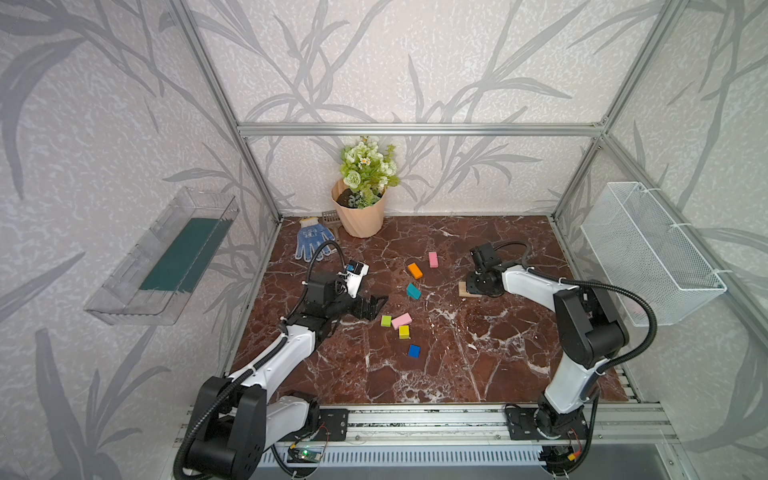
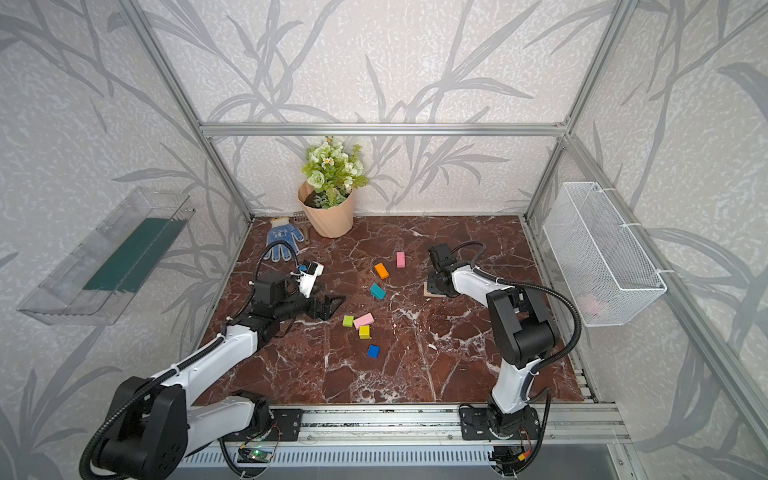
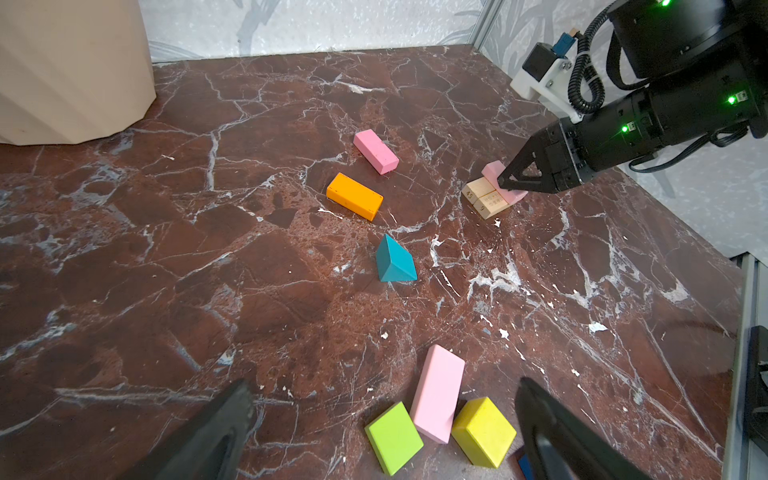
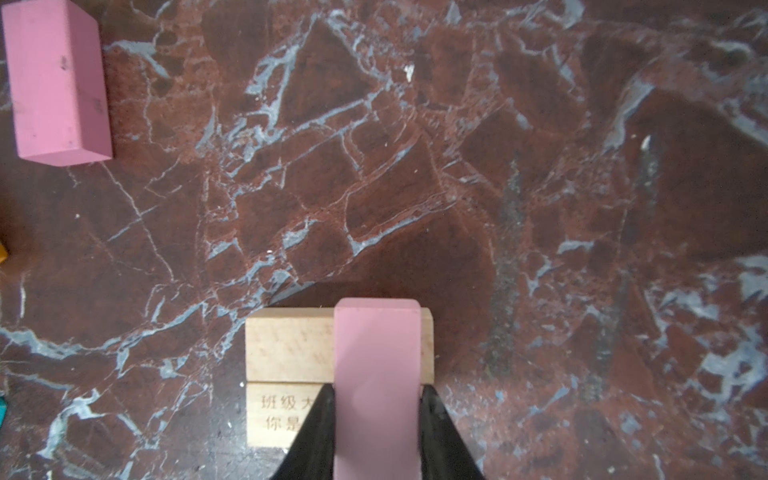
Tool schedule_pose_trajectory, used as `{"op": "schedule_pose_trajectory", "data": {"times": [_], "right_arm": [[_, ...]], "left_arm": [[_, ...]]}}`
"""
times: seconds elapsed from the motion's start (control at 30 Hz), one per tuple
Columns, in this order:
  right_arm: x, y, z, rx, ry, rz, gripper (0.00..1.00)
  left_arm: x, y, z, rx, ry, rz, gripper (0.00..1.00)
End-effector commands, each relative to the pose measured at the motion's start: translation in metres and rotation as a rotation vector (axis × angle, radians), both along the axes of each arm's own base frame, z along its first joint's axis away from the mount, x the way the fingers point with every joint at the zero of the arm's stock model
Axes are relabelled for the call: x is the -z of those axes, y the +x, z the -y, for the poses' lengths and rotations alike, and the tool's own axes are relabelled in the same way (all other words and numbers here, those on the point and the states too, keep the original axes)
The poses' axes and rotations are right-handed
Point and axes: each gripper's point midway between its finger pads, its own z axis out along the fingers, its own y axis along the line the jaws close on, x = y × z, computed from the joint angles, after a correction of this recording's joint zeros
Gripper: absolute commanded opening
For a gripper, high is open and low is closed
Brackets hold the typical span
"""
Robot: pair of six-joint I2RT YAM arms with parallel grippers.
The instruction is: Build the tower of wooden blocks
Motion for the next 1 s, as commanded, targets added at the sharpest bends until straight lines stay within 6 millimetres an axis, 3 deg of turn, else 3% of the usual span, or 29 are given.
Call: {"op": "schedule_pose_trajectory", "data": {"times": [0.0,0.17,0.5,0.73,0.97], "right_arm": [[-0.003,-0.008,0.003,0.003,-0.016,-0.009,0.30],[-0.001,-0.007,0.003,0.005,-0.020,-0.015,0.31],[-0.003,-0.006,0.003,0.004,-0.020,-0.009,0.42],[-0.018,-0.006,0.003,0.000,-0.016,0.019,0.50],[-0.022,-0.009,0.010,0.016,-0.037,0.036,0.50]], "left_arm": [[-0.006,-0.001,0.000,0.007,0.008,0.041,0.99],[-0.006,-0.001,0.000,0.006,0.008,0.042,0.99],[-0.006,-0.001,0.000,0.007,0.008,0.041,0.99],[-0.006,-0.001,0.000,0.007,0.008,0.042,0.99],[-0.006,-0.001,0.000,0.006,0.008,0.043,0.99]]}}
